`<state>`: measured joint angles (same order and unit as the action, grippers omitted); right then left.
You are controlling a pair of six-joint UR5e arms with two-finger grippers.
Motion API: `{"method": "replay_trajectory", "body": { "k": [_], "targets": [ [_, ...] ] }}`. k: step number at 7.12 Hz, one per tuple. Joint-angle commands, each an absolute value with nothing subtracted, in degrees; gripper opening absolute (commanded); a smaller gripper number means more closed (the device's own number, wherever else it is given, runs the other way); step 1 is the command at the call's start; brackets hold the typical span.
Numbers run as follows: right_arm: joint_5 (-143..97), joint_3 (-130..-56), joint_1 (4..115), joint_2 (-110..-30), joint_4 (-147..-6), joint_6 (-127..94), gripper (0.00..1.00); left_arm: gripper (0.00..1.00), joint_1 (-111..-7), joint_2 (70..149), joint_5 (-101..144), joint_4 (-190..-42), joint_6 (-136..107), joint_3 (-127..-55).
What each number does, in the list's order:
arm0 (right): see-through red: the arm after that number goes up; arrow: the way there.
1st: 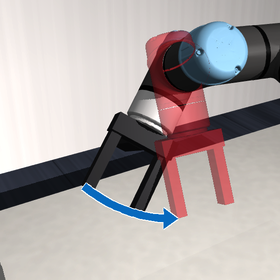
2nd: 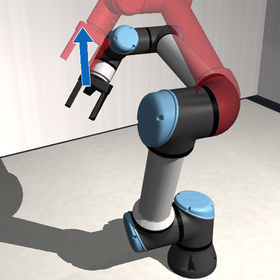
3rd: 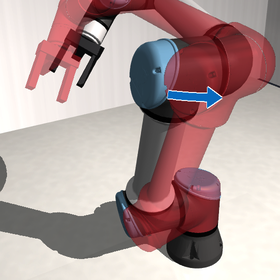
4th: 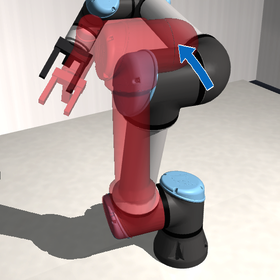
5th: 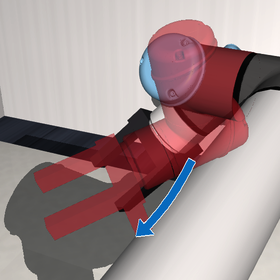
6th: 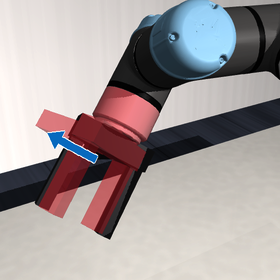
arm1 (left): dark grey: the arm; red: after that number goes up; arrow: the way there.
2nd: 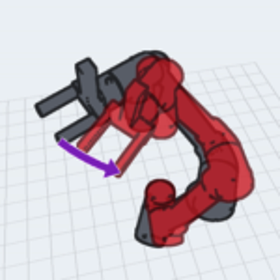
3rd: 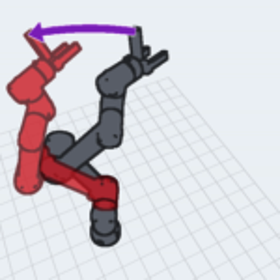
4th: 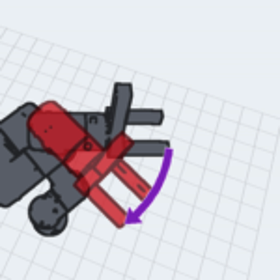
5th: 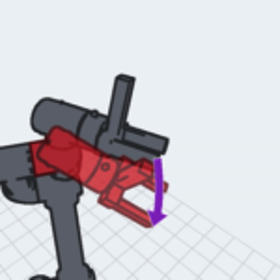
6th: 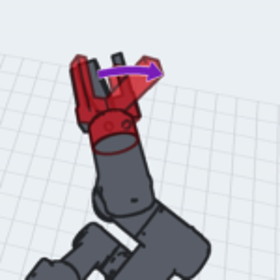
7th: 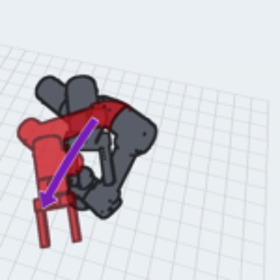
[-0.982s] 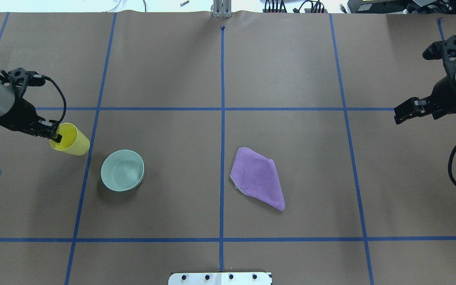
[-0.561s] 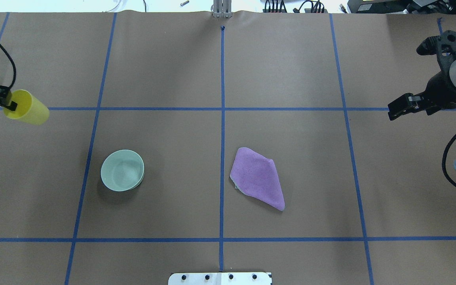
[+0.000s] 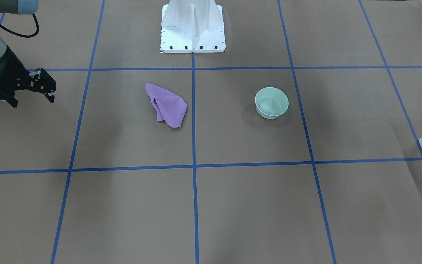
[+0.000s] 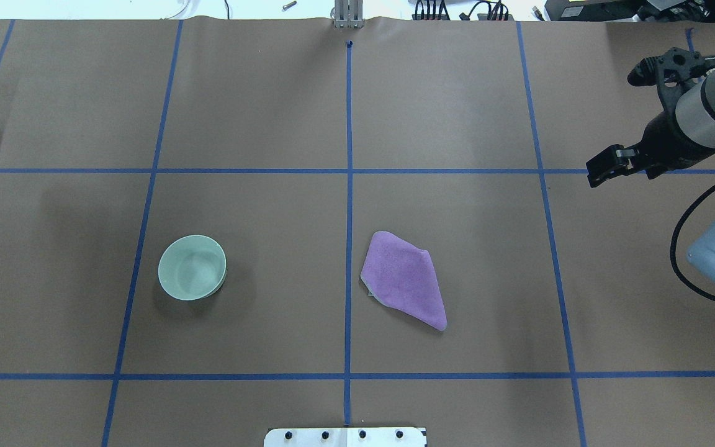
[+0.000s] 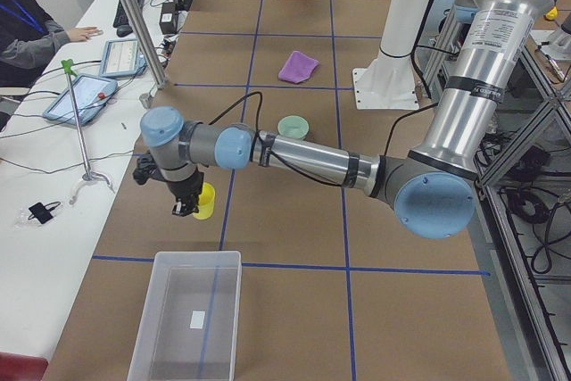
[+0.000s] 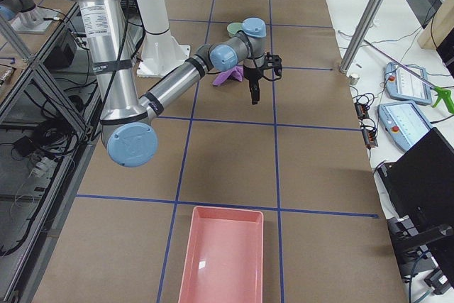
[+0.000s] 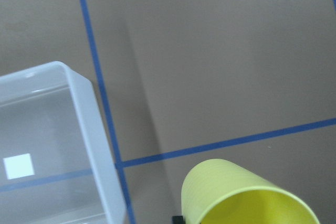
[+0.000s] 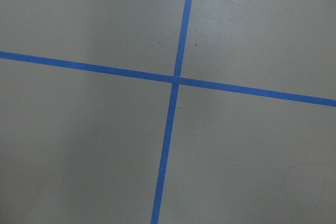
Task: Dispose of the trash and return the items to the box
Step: 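Carry the yellow cup into the clear bin while the right arm moves forward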
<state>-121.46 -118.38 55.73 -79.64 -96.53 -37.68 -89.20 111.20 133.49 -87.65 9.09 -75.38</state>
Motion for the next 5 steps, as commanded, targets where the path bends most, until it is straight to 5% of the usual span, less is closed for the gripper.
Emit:
{"method": "replay_trajectory", "body": {
  "k": [1,3,5],
  "targets": [
    [-121.1,-117.8,55.2,-79.1,-96.5,-37.8,1.0,0.0,-91.2,117.7,132.2,-105.1,13.5,-50.7],
    [-121.1,-117.7,55.2,-79.0,-96.5,-37.8,1.0,0.0,-88.1,120.1,132.1,-114.7,12.7,-39.3],
    [-121.1,-117.3,55.2,-78.3,-96.5,-37.8,1.0,0.0,-85.6,119.4,132.2,-116.4,10.4,-38.8]
  ]
}}
